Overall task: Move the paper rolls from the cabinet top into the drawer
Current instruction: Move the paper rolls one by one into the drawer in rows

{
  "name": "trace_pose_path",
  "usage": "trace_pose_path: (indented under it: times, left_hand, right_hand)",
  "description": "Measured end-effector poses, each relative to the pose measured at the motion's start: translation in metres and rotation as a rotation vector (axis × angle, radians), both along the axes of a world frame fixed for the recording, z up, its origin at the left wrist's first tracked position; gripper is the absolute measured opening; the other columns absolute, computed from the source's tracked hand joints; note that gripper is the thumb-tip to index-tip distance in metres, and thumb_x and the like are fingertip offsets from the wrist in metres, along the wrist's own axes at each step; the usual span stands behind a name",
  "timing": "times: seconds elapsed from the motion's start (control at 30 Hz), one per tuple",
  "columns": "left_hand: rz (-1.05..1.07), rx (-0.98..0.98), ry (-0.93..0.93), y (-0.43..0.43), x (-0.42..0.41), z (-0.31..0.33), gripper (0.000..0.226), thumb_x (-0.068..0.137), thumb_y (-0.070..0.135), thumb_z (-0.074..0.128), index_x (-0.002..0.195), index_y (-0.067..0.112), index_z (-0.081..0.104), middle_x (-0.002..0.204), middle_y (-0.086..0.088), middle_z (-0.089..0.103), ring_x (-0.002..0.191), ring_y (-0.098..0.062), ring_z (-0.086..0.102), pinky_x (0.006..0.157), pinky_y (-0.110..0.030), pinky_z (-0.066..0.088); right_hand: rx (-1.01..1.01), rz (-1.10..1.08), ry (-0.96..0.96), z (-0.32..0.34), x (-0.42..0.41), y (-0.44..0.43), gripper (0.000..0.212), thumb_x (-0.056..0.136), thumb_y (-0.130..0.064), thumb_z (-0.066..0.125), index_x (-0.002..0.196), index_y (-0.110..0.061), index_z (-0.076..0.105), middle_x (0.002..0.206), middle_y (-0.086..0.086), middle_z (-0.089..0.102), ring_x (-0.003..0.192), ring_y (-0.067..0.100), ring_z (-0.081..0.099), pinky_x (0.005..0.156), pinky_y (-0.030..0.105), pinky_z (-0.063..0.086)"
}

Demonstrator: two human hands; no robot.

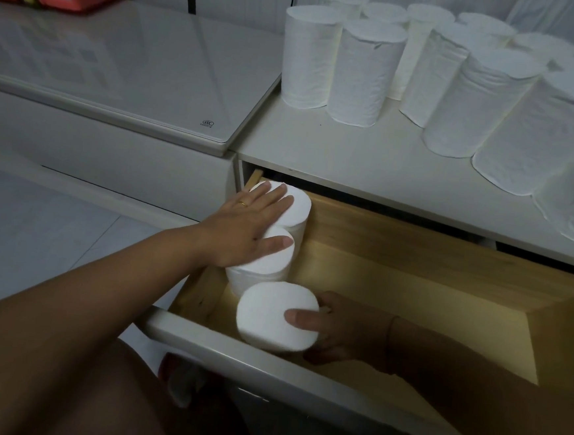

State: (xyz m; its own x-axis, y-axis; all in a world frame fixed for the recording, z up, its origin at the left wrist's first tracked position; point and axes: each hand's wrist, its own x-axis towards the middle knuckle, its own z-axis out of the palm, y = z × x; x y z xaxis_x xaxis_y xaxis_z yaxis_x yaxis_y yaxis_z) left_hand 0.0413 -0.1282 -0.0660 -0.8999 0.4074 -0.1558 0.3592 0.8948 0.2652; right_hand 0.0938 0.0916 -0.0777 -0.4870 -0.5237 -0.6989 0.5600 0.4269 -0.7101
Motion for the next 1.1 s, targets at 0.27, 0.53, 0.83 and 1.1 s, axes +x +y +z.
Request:
trace_pose_path:
  times: [0.27, 0.53, 0.83, 1.1]
  left_hand:
    - [0.003, -0.005, 0.015, 0.001, 0.001, 0.001, 0.072, 0.094, 0.055, 0.031, 0.151, 0.024, 0.001, 0.159, 0.005, -0.010, 0.144, -0.012, -0.015, 0.116, -0.034, -0.004]
    - [0.008, -0.014, 0.030, 0.001, 0.001, 0.001, 0.072, 0.094, 0.056, 0.032, 0.151, 0.023, 0.003, 0.159, 0.003, -0.008, 0.145, -0.013, -0.014, 0.118, -0.036, -0.002]
    - [0.012, 0.009, 0.064, 0.002, 0.005, -0.002, 0.074, 0.093, 0.058, 0.030, 0.151, 0.026, -0.002, 0.159, 0.005, -0.012, 0.143, -0.011, -0.018, 0.115, -0.033, -0.008]
    - [0.047, 0.092, 0.263, 0.013, -0.005, 0.007, 0.077, 0.089, 0.065, 0.025, 0.150, 0.028, -0.004, 0.156, 0.011, -0.018, 0.140, -0.003, -0.025, 0.105, -0.014, -0.025]
  right_hand:
    - [-0.089, -0.027, -0.078, -0.002, 0.008, -0.035, 0.058, 0.086, -0.033, 0.061, 0.137, -0.019, 0.037, 0.126, 0.008, 0.057, 0.107, 0.024, 0.059, 0.083, 0.030, 0.055]
    - [-0.133, -0.079, -0.136, 0.001, 0.007, -0.052, 0.050, 0.088, -0.030, 0.060, 0.133, -0.020, 0.041, 0.103, 0.000, 0.062, 0.091, 0.016, 0.061, 0.068, 0.022, 0.057]
    - [0.187, 0.239, 0.805, 0.009, -0.009, -0.034, 0.030, 0.092, -0.039, 0.050, 0.096, -0.014, 0.065, 0.090, 0.002, 0.068, 0.073, 0.009, 0.059, 0.066, 0.015, 0.046]
    - [0.238, -0.276, 1.220, 0.061, -0.085, -0.016, 0.018, 0.083, -0.032, 0.064, 0.094, -0.019, 0.059, 0.080, -0.010, 0.060, 0.073, 0.003, 0.056, 0.063, 0.013, 0.042]
